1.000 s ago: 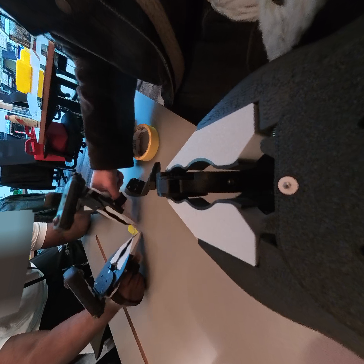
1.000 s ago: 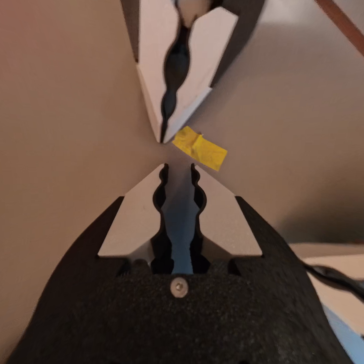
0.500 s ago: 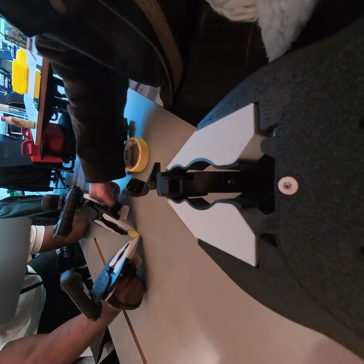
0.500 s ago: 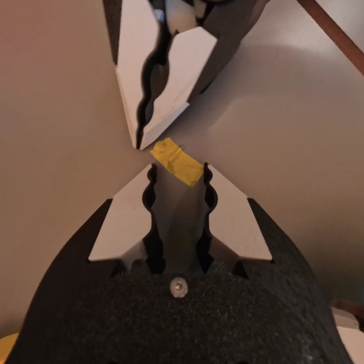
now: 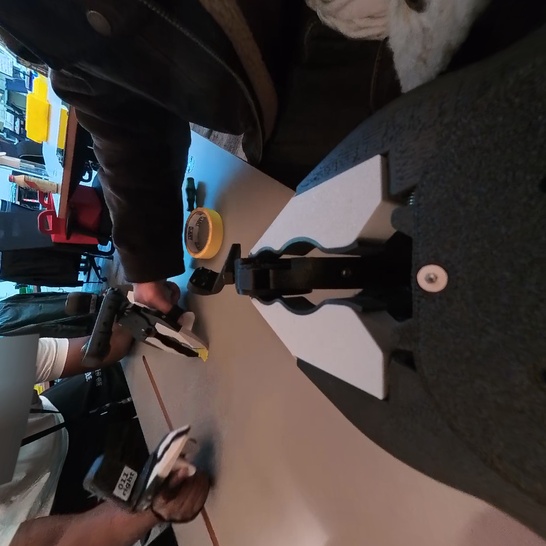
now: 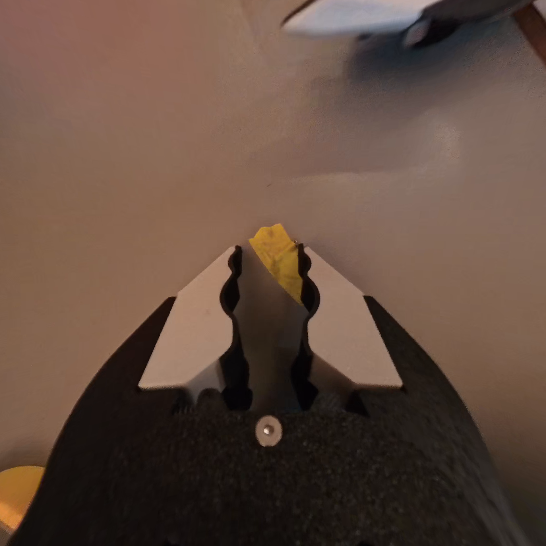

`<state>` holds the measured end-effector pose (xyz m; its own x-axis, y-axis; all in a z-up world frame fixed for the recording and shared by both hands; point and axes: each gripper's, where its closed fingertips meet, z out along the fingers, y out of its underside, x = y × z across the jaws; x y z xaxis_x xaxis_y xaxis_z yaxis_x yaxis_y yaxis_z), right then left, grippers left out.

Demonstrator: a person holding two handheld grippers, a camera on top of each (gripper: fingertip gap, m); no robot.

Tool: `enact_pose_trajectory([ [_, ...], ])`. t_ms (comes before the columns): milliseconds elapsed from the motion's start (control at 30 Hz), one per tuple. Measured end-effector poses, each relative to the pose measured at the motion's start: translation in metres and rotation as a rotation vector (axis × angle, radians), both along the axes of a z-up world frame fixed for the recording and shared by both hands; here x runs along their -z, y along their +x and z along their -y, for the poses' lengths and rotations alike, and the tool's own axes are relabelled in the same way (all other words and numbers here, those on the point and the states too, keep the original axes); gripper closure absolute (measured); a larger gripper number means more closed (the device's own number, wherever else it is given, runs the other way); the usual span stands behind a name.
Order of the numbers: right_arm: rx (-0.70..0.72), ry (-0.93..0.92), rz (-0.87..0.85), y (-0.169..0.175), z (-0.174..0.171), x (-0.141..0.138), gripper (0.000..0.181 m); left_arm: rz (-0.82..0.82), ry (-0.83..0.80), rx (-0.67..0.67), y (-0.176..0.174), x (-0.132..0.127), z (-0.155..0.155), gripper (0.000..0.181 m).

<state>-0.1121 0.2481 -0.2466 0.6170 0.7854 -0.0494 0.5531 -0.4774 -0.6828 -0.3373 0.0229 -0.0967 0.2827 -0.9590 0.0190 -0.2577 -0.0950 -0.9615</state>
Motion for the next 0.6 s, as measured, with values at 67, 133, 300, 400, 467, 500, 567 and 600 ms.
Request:
enact_pose_trajectory([
  [67,0.016,-0.012,-0.009,-0.001,0.0,-0.001,0.15,0.001,0.002,-0.001,0.0,-0.001,0.0,0.16],
  [133,0.037,-0.021,-0.013,0.0,-0.001,0.0,0.154,0.002,0.0,0.001,0.0,-0.001,0.001,0.16],
  [300,0.209,-0.045,-0.006,0.006,-0.012,0.001,0.177,0.006,-0.005,0.008,0.002,-0.002,0.003,0.16],
  [400,0.31,-0.019,0.086,0.007,-0.011,0.001,0.18,0.004,-0.004,0.007,0.001,-0.002,0.004,0.16],
  [467,0.356,0.02,0.158,0.009,-0.011,-0.001,0.181,0.008,-0.005,0.005,0.001,-0.003,0.003,0.16],
  [500,0.384,0.025,0.152,0.011,-0.01,-0.004,0.181,0.011,-0.007,0.005,0.0,-0.003,0.003,0.16],
  [567,0.428,0.034,0.055,0.013,-0.009,-0.017,0.181,0.015,-0.011,0.005,0.0,-0.003,0.003,0.16],
  [600,0.445,0.038,0.054,0.018,-0.01,-0.018,0.181,0.016,-0.013,0.006,0.0,-0.003,0.004,0.16],
])
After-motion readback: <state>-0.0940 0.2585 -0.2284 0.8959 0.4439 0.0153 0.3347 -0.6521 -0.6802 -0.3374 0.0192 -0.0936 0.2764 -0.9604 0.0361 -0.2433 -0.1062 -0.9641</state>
